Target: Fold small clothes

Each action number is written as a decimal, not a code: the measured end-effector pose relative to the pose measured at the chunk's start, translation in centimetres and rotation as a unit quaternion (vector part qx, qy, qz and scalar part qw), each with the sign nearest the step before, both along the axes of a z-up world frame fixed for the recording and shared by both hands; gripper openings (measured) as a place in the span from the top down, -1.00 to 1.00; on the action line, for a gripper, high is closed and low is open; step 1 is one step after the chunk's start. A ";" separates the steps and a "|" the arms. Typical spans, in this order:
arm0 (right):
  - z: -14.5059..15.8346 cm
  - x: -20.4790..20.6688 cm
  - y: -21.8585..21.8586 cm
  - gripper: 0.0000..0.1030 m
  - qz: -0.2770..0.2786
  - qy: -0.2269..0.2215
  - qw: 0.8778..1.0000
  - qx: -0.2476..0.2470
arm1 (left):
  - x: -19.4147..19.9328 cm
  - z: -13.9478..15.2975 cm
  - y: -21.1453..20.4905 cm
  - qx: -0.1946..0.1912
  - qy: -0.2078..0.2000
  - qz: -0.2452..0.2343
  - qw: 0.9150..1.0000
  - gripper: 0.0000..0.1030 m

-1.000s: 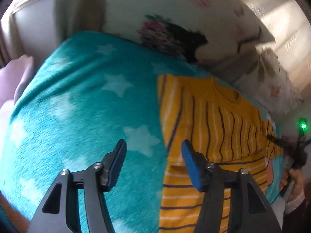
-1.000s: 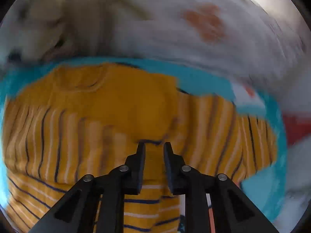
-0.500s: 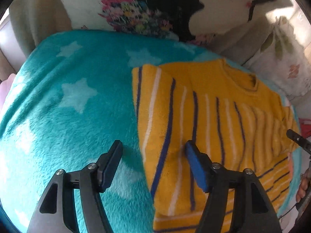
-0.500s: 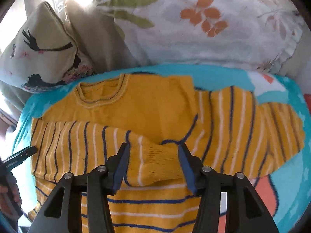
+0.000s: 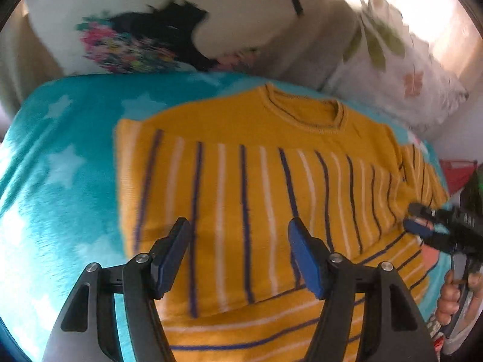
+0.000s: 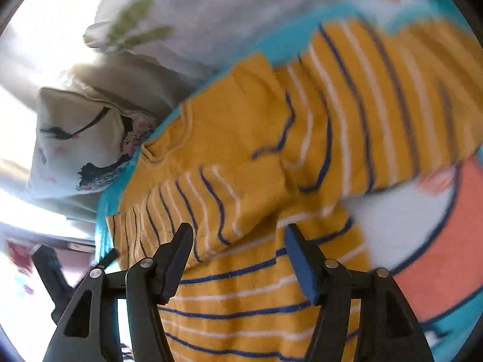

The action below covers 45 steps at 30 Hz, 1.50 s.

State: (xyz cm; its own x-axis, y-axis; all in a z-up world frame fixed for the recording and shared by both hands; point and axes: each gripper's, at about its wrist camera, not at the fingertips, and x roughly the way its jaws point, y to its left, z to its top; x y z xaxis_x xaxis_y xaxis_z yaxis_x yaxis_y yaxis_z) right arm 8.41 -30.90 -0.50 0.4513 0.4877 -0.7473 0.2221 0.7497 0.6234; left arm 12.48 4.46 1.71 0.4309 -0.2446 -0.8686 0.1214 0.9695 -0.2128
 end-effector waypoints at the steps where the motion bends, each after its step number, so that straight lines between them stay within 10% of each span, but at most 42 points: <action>1: -0.6 0.5 0.0 -0.32 -0.010 -0.002 1.000 0.005 | 0.1 -0.6 -0.6 0.011 0.000 -0.006 1.000 -0.28; 4: -1.0 2.3 -0.8 -0.17 -0.053 -0.021 0.998 0.027 | 0.0 -1.8 -1.4 0.048 0.001 -0.013 0.999 -0.28; 6: -1.4 3.9 -1.3 0.56 -0.081 -0.002 0.996 0.035 | -0.3 -1.9 -1.9 0.068 -0.011 -0.021 0.997 -0.29; 9: 0.6 5.2 -0.9 0.72 -0.061 -0.025 0.997 0.041 | -0.8 -2.1 -2.0 0.070 -0.017 -0.022 0.997 -0.29; 16: 11.6 1.9 2.1 0.75 0.049 -0.198 0.979 0.011 | -1.0 -1.9 -1.5 0.053 -0.015 -0.015 0.998 -0.32; 23: 1.4 1.6 0.9 0.74 0.043 -0.036 0.991 -0.117 | -1.0 -2.7 -2.6 0.077 -0.021 -0.027 0.996 -0.44; 31: 0.1 -3.5 -6.1 0.56 -0.064 0.003 0.988 -0.142 | 0.3 -3.4 -4.3 0.088 -0.014 -0.028 0.996 -0.66; 34: -0.6 -6.3 -10.6 0.21 -0.125 0.015 0.986 -0.114 | 0.9 -3.2 -4.9 0.095 0.004 -0.020 0.995 -0.68; 45: -1.5 -7.6 -24.2 0.12 -0.270 -0.011 0.960 -0.076 | -2.3 3.2 -2.7 -0.003 0.005 0.088 0.996 -0.67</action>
State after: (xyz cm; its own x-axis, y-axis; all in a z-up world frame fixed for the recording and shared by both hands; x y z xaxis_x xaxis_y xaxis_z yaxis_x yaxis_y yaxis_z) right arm 0.77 -55.12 -1.96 0.6245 0.0633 -0.7784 0.5921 0.6116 0.5248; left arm 10.19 1.74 4.94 0.4581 -0.1717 -0.8722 -0.0518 0.9743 -0.2190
